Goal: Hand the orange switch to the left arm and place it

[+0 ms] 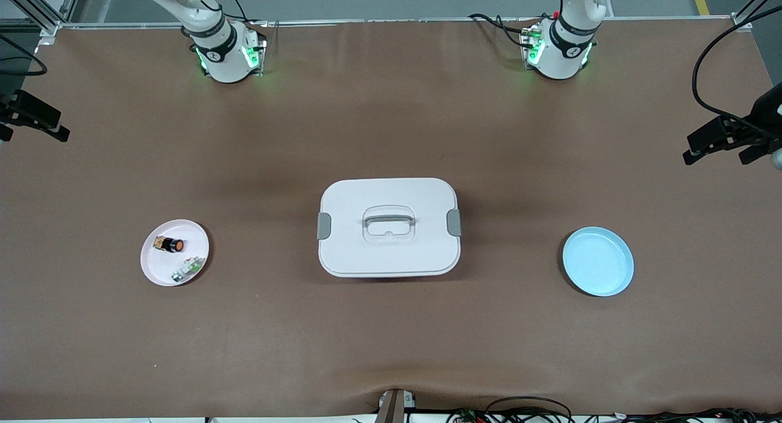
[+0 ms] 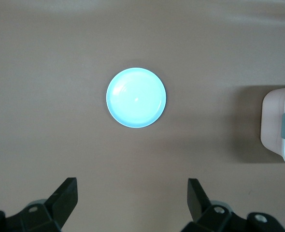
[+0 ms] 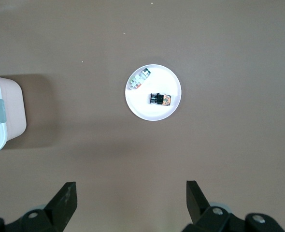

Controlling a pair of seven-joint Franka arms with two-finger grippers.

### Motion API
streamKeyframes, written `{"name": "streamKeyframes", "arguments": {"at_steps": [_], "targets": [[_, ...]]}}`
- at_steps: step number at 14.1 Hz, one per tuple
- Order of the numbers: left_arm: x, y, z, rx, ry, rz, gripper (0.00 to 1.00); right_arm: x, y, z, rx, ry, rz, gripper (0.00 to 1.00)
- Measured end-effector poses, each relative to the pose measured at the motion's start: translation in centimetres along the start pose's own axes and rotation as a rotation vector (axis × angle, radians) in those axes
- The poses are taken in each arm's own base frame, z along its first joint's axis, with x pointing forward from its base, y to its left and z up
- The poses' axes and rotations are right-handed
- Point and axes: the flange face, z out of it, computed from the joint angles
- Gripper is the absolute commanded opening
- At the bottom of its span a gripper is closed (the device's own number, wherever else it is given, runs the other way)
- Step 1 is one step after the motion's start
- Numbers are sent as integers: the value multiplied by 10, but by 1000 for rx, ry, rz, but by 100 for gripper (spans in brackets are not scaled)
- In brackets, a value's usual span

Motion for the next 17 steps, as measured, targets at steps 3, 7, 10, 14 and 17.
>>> {"name": "streamKeyframes", "arguments": {"at_steps": [3, 7, 10, 14, 17], "targets": [[0, 0, 0, 0, 0, 0, 100, 0, 0, 0, 0, 0, 0, 100], [0, 0, 0, 0, 0, -1, 100, 0, 0, 0, 0, 0, 0, 100], [0, -1, 0, 0, 0, -1, 100, 0, 0, 0, 0, 1, 0, 100], [0, -1, 0, 0, 0, -1, 100, 1, 6, -1, -1, 14, 10, 100], [0, -1, 0, 0, 0, -1, 100, 2, 16, 0, -2, 17, 30, 100]]}}
